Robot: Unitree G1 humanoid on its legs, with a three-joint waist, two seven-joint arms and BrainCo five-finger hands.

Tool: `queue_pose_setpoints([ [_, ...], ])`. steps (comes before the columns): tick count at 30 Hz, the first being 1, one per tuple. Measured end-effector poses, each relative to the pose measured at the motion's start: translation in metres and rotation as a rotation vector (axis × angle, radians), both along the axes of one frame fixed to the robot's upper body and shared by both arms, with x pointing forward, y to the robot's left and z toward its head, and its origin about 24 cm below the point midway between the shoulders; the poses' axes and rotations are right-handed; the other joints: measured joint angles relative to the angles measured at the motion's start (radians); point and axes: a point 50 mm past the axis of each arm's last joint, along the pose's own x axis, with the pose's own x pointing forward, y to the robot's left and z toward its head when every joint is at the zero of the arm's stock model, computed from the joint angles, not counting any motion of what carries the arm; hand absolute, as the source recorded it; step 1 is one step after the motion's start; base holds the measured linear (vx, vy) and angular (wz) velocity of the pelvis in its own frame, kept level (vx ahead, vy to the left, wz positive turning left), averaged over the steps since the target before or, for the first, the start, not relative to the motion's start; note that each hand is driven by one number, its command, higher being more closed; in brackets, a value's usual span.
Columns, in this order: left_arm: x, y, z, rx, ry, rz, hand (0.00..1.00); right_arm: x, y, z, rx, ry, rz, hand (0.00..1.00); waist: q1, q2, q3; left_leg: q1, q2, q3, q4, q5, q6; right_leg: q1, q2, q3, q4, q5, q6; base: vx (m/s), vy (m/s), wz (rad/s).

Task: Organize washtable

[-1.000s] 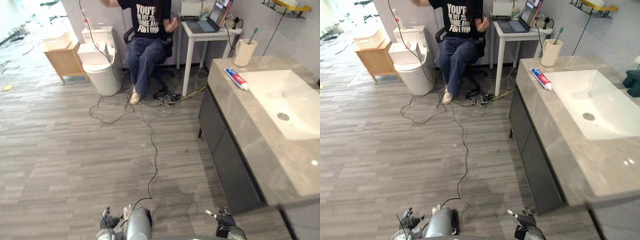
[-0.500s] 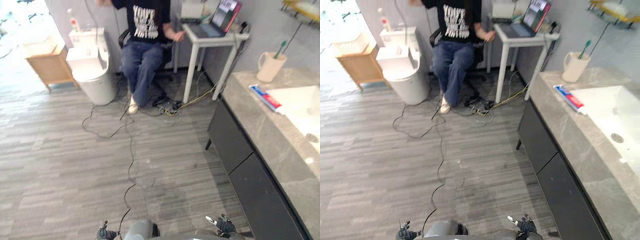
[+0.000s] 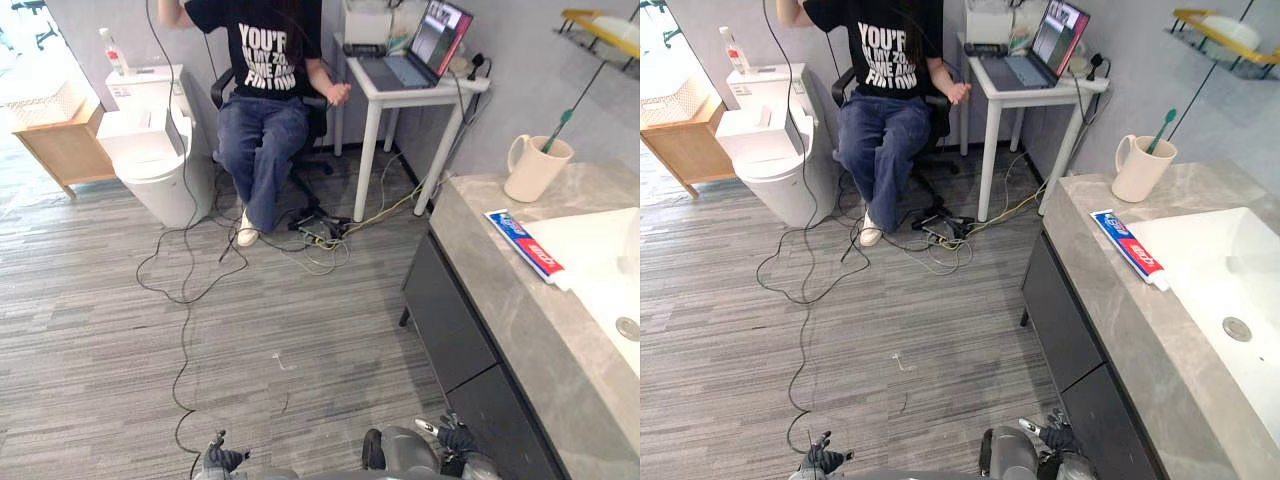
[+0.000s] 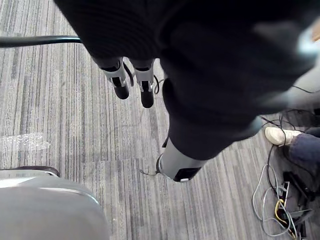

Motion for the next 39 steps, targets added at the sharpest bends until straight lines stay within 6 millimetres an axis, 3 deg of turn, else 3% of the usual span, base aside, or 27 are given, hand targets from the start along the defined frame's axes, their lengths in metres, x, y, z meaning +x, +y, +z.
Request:
queue_pose_setpoints([
  [1, -0.002, 0.000, 0.000, -0.012, -0.002, 0.034, 0.00, 0.002, 0.000, 0.000, -0.013, 0.007, 0.025, 0.00, 0.000, 0.007, 0.004, -0.043, 0.019, -0.030, 0.141, 0.035, -0.034, 0.030, 0.020, -0.001, 0.003, -0.027, -0.009, 0.31, -0.178, -0.19],
  [3, -0.009, -0.001, -0.001, -0.025, -0.001, 0.080, 0.00, 0.001, 0.002, -0.001, -0.021, 0.022, 0.055, 0.00, 0.013, 0.016, 0.010, -0.122, 0.052, -0.059, 0.389, 0.196, -0.075, 0.102, 0.065, 0.021, -0.010, -0.059, -0.027, 0.29, -0.155, -0.42],
  [5, -0.014, 0.001, 0.000, -0.020, -0.006, 0.095, 0.00, 0.003, 0.003, 0.000, -0.041, 0.026, 0.094, 0.00, 0.021, 0.018, 0.010, -0.181, 0.083, -0.062, 0.534, 0.199, -0.083, 0.154, 0.092, 0.039, -0.047, -0.074, -0.035, 0.25, -0.071, -0.39],
  [7, -0.012, 0.003, 0.001, -0.015, -0.014, 0.096, 0.00, 0.005, 0.004, 0.000, -0.054, 0.029, 0.123, 0.00, 0.026, 0.015, 0.011, -0.243, 0.098, -0.035, 0.574, 0.187, -0.065, 0.202, 0.097, 0.057, -0.091, -0.082, -0.033, 0.30, -0.020, -0.20],
  [10, -0.018, 0.002, 0.000, -0.015, 0.001, 0.102, 0.00, 0.007, 0.008, 0.000, -0.076, 0.037, 0.171, 0.00, 0.030, 0.004, 0.013, -0.303, 0.101, 0.013, 0.490, 0.148, -0.018, 0.265, 0.082, 0.103, -0.142, -0.072, -0.024, 0.28, 0.098, -0.36],
  [13, -0.019, 0.004, 0.000, -0.009, 0.005, 0.095, 0.00, 0.007, 0.014, -0.001, -0.078, 0.044, 0.192, 0.00, 0.033, -0.018, 0.020, -0.329, 0.101, 0.052, 0.244, 0.114, -0.015, 0.311, 0.035, 0.142, -0.165, -0.060, -0.003, 0.28, 0.239, -0.42],
  [15, -0.018, 0.003, 0.000, -0.009, 0.006, 0.079, 0.00, 0.004, 0.013, -0.002, -0.090, 0.048, 0.205, 0.00, 0.032, -0.014, 0.018, -0.326, 0.112, 0.056, 0.029, 0.165, 0.013, 0.323, 0.008, 0.159, -0.159, -0.070, 0.046, 0.25, 0.327, -0.39],
  [16, -0.020, 0.001, -0.002, -0.017, 0.021, 0.084, 0.00, 0.001, 0.011, -0.002, -0.098, 0.052, 0.201, 0.00, 0.035, 0.004, 0.011, -0.309, 0.112, 0.046, -0.060, 0.264, -0.022, 0.324, 0.001, 0.180, -0.154, -0.096, 0.094, 0.20, 0.355, -0.36],
  [17, -0.019, 0.010, -0.001, 0.005, 0.028, 0.074, 0.00, -0.003, 0.017, -0.004, -0.084, 0.063, 0.206, 0.00, 0.046, -0.026, 0.009, -0.294, 0.064, 0.066, -0.064, 0.253, -0.003, 0.329, -0.043, 0.206, -0.164, -0.105, 0.113, 0.20, 0.335, -0.30],
  [19, -0.016, 0.015, 0.001, 0.021, 0.021, 0.066, 0.00, -0.007, 0.024, -0.006, -0.068, 0.073, 0.226, 0.00, 0.054, -0.054, -0.002, -0.303, 0.035, 0.070, -0.032, 0.230, 0.015, 0.339, -0.071, 0.219, -0.191, -0.097, 0.102, 0.17, 0.298, -0.07],
  [22, -0.016, 0.016, 0.000, 0.021, 0.023, 0.067, 0.00, -0.008, 0.026, -0.006, -0.062, 0.078, 0.251, 0.00, 0.055, -0.060, -0.004, -0.328, 0.003, 0.022, 0.032, 0.215, 0.008, 0.350, -0.090, 0.249, -0.218, -0.073, 0.131, 0.07, 0.197, -0.06],
  [26, -0.018, 0.012, -0.001, 0.010, 0.034, 0.060, 0.00, -0.008, 0.023, -0.007, -0.052, 0.080, 0.203, 0.00, 0.048, -0.048, -0.009, -0.351, 0.003, 0.048, 0.070, 0.139, 0.022, 0.309, -0.110, 0.311, -0.216, -0.108, 0.186, -0.09, 0.129, -0.39],
  [30, -0.018, 0.010, -0.001, 0.019, 0.046, 0.005, 0.00, -0.010, 0.019, -0.007, -0.034, 0.077, 0.164, 0.00, 0.029, -0.048, -0.022, -0.345, -0.037, 0.098, 0.098, 0.106, 0.058, 0.270, -0.152, 0.367, -0.147, -0.120, 0.199, -0.06, 0.143, -0.29],
  [31, -0.017, 0.010, -0.002, 0.023, 0.051, -0.017, 0.00, -0.010, 0.017, -0.006, -0.031, 0.073, 0.151, 0.00, 0.028, -0.049, -0.025, -0.340, -0.049, 0.128, 0.101, 0.098, 0.070, 0.213, -0.163, 0.398, -0.052, -0.105, 0.188, -0.04, 0.180, -0.55],
  [32, -0.017, 0.010, -0.002, 0.025, 0.059, -0.035, 0.00, -0.007, 0.013, -0.005, -0.035, 0.056, 0.125, 0.00, 0.025, -0.048, -0.023, -0.328, -0.052, 0.165, 0.101, 0.092, 0.080, 0.114, -0.159, 0.424, 0.108, -0.060, 0.134, -0.03, 0.152, -0.58],
  [33, -0.017, 0.010, -0.002, 0.025, 0.060, -0.035, 0.00, -0.007, 0.012, -0.004, -0.035, 0.053, 0.117, 0.00, 0.024, -0.048, -0.023, -0.324, -0.051, 0.173, 0.101, 0.091, 0.083, 0.095, -0.157, 0.426, 0.143, -0.045, 0.119, -0.05, 0.154, -0.65],
  [34, -0.017, 0.010, -0.002, 0.026, 0.061, -0.035, 0.00, -0.005, 0.010, -0.003, -0.023, 0.037, 0.093, 0.00, 0.021, -0.046, -0.017, -0.299, -0.048, 0.198, 0.097, 0.084, 0.093, 0.039, -0.156, 0.417, 0.243, 0.021, 0.080, -0.04, 0.118, -0.60],
  [35, -0.020, 0.011, -0.002, 0.025, 0.067, -0.033, 0.00, -0.003, 0.009, -0.002, -0.020, 0.026, 0.092, 0.00, 0.014, -0.041, -0.006, -0.259, -0.038, 0.223, 0.083, 0.080, 0.099, 0.010, -0.167, 0.375, 0.298, 0.099, 0.071, -0.04, 0.118, -0.58],
  [37, -0.021, 0.011, -0.002, 0.026, 0.069, -0.031, 0.00, -0.002, 0.010, -0.002, -0.022, 0.026, 0.096, 0.00, 0.011, -0.040, -0.006, -0.220, -0.029, 0.246, 0.049, 0.080, 0.099, 0.016, -0.190, 0.308, 0.295, 0.144, 0.076, -0.08, 0.087, -0.57],
  [39, -0.022, 0.012, -0.001, 0.029, 0.062, -0.026, 0.00, -0.001, 0.011, -0.002, -0.024, 0.025, 0.112, 0.00, 0.009, -0.046, -0.004, -0.192, -0.015, 0.296, 0.003, 0.087, 0.089, 0.020, -0.239, 0.146, 0.245, 0.141, 0.082, -0.07, 0.037, -0.69],
])
